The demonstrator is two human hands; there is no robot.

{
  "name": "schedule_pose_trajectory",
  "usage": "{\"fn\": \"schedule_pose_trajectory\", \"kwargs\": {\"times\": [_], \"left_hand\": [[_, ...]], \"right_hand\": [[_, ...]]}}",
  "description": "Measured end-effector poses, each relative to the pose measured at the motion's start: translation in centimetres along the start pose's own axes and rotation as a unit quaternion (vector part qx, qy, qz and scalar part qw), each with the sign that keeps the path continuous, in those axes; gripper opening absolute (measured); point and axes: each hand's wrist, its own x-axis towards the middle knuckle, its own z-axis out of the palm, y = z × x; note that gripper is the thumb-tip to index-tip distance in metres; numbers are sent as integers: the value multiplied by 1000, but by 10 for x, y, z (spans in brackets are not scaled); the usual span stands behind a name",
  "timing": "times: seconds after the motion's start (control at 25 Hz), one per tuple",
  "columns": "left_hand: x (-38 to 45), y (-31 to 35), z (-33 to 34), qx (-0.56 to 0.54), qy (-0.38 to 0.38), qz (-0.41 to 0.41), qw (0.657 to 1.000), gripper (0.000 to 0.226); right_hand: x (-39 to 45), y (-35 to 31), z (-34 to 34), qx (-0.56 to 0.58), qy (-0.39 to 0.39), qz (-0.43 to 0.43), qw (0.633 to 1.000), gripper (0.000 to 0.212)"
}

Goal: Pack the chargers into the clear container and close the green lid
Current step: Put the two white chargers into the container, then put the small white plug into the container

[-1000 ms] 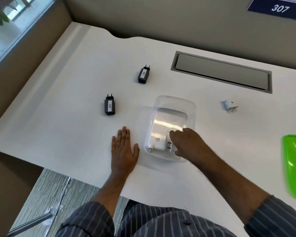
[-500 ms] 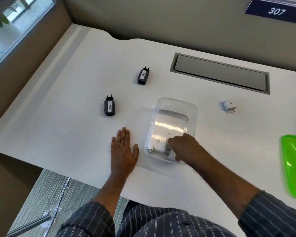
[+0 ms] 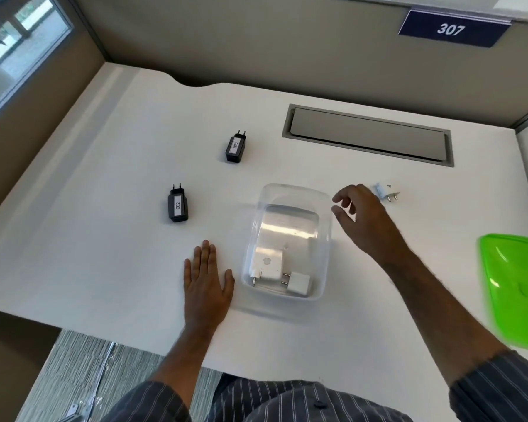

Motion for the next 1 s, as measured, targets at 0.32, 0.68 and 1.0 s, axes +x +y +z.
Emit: {"fn": "schedule_pose_trajectory", "kwargs": {"times": [0.32, 0.68, 1.0], "left_hand": [[0, 0, 0, 5, -1, 2, 1000, 73], [0, 2, -1, 5, 0, -2, 1000, 72], [1, 2, 0, 5, 4, -3, 1000, 71]], "right_hand": [[10, 106, -4, -73, 20, 159, 984, 44], [38, 144, 1, -149, -44, 229, 961, 68], [50, 136, 5, -156, 4, 232, 960, 35]]}}
